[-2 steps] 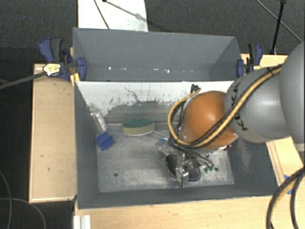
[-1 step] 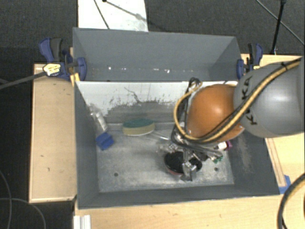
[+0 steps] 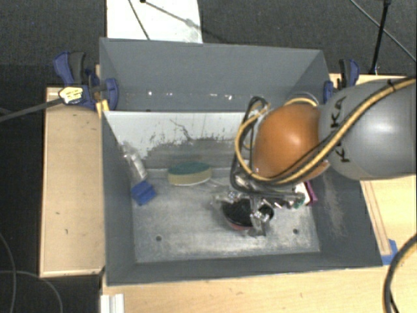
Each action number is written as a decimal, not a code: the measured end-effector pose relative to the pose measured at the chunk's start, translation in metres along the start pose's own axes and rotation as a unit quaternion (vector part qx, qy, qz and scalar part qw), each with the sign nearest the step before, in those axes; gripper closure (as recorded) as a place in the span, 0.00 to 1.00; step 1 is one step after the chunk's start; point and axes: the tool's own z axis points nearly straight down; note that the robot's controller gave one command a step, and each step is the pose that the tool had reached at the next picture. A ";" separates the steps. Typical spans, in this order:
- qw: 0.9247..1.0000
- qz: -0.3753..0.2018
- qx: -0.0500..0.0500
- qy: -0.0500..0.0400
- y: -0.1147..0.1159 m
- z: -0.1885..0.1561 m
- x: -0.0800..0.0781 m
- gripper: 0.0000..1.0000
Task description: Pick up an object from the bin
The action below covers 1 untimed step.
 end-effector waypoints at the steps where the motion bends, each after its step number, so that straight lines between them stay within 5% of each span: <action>1: 0.998 -0.065 0.000 0.000 -0.024 0.018 -0.018 0.00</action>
Offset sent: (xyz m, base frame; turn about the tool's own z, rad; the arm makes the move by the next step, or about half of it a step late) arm 0.0296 -0.0026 -0.0177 -0.1323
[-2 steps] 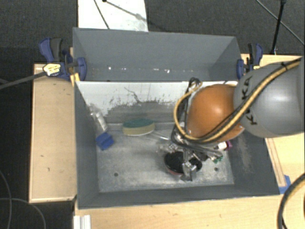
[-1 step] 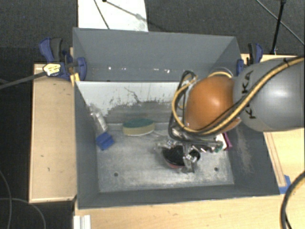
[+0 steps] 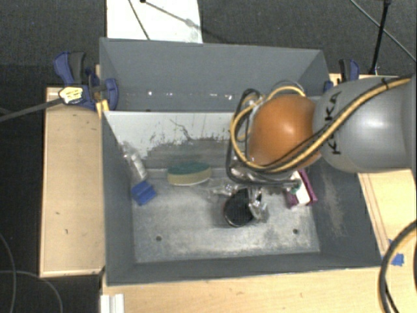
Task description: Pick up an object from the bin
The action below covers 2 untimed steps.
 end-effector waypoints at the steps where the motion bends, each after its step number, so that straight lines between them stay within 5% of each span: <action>1: 1.000 0.004 -0.001 0.000 0.001 0.000 0.000 1.00; 2: 1.000 0.017 0.002 -0.002 0.012 -0.129 0.004 1.00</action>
Offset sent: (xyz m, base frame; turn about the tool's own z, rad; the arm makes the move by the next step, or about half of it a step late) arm 0.0000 0.0000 0.0000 0.0000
